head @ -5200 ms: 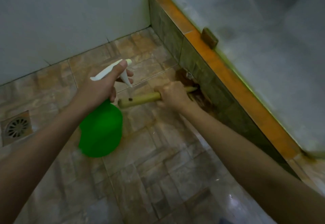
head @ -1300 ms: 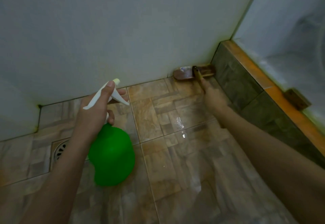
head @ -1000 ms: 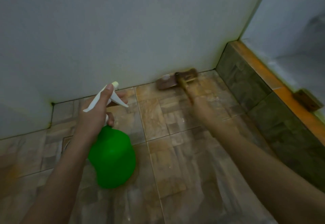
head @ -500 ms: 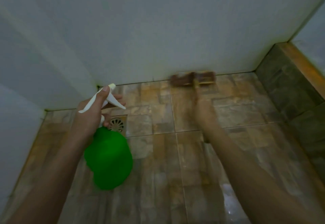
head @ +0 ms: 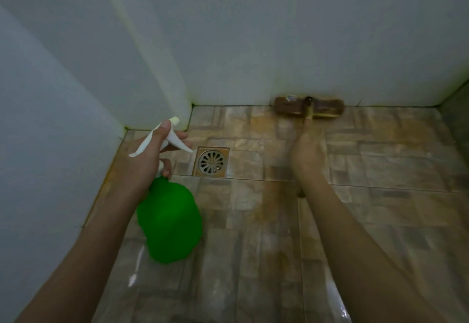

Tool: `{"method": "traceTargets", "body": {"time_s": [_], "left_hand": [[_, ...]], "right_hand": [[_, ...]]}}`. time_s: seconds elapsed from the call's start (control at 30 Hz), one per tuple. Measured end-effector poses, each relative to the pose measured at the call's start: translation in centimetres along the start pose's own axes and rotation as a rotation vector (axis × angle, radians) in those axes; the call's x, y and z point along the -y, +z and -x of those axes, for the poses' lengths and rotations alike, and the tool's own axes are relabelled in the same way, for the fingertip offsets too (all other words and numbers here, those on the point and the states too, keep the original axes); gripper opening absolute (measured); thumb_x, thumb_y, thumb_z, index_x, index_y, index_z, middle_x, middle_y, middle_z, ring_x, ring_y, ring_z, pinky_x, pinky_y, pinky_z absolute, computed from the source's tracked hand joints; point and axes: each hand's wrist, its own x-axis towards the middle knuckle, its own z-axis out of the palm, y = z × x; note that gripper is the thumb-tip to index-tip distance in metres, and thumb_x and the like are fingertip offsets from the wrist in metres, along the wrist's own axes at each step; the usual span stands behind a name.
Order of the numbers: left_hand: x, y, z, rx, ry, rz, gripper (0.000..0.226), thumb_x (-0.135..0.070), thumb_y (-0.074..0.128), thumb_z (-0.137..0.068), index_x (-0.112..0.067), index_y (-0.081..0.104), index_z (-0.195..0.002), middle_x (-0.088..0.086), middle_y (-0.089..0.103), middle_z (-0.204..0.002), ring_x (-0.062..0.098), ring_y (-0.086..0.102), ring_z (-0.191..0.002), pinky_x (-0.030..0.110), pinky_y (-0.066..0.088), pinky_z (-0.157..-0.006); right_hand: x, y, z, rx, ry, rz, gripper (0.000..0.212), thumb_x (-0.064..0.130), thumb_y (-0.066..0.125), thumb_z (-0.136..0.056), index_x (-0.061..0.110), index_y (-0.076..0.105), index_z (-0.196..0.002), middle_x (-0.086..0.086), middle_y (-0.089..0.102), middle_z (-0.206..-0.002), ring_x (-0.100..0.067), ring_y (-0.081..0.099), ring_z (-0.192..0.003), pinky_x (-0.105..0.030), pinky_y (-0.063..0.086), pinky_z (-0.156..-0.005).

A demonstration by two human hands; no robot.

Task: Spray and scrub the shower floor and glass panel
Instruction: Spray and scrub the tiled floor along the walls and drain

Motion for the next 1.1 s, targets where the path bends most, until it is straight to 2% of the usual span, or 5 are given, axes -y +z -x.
{"method": "traceTargets", "body": {"time_s": [0.2,0.47,0.7,0.93,1.1], "left_hand": [[1.0,-1.9,0.5,-0.026,0.007,-0.027,0.033,-0.047,0.044,-0.105,-0.031,0.067,-0.122,-0.006,0.08,-0.1,0.011,0.039,-0.037,0.024,0.04,-0.045],[1.6,-2.5,1.9,-0.041,-0.043,-0.058,0.04,-0.05,0.044,-0.105,-0.031,0.077,-0.094,-0.004,0.079,-0.101,0.013,0.043,-0.039,0.026,0.04,-0.047],[1.0,-1.3,2.8,-0.02,-0.041,0.021,0.031,-0.048,0.049,-0.103,-0.038,0.077,-0.095,0.0,0.08,-0.101,0.012,0.04,-0.035,0.028,0.041,-0.051],[0.5,-0.7,3.0,0.091,-0.036,-0.051,0.058,-0.081,0.048,-0.077,-0.038,0.076,-0.103,-0.009,0.078,-0.107,0.013,0.044,-0.04,0.034,0.045,-0.061],[0.4,0.8,3.8,0.092,0.011,-0.037,0.033,-0.056,0.048,-0.101,-0.039,0.075,-0.094,-0.003,0.079,-0.104,0.013,0.043,-0.039,0.027,0.043,-0.053]], "right_hand": [[10.3,4.4,5.0,0.266,-0.304,-0.16,0.033,0.01,0.037,-0.099,-0.001,0.047,-0.129,-0.023,0.056,-0.123,-0.038,0.055,-0.111,-0.041,0.045,-0.089],[8.6,2.1,5.6,0.302,-0.435,0.165,0.072,0.002,0.032,-0.096,0.03,-0.001,-0.154,-0.008,0.057,-0.081,-0.02,0.05,-0.06,-0.036,0.043,-0.057],[10.8,0.4,2.2,0.248,-0.371,0.159,0.07,0.0,0.034,-0.095,0.015,0.002,-0.155,-0.017,0.061,-0.117,-0.031,0.061,-0.097,-0.037,0.046,-0.072],[5.3,-0.7,7.2,0.292,-0.34,0.17,0.069,0.002,0.036,-0.095,0.016,0.001,-0.154,-0.01,0.063,-0.092,-0.023,0.061,-0.071,-0.036,0.048,-0.059],[6.1,-2.3,1.4,0.244,-0.298,0.137,0.068,0.002,0.032,-0.095,0.02,0.005,-0.155,-0.016,0.062,-0.103,-0.029,0.061,-0.078,-0.038,0.047,-0.064]]}}
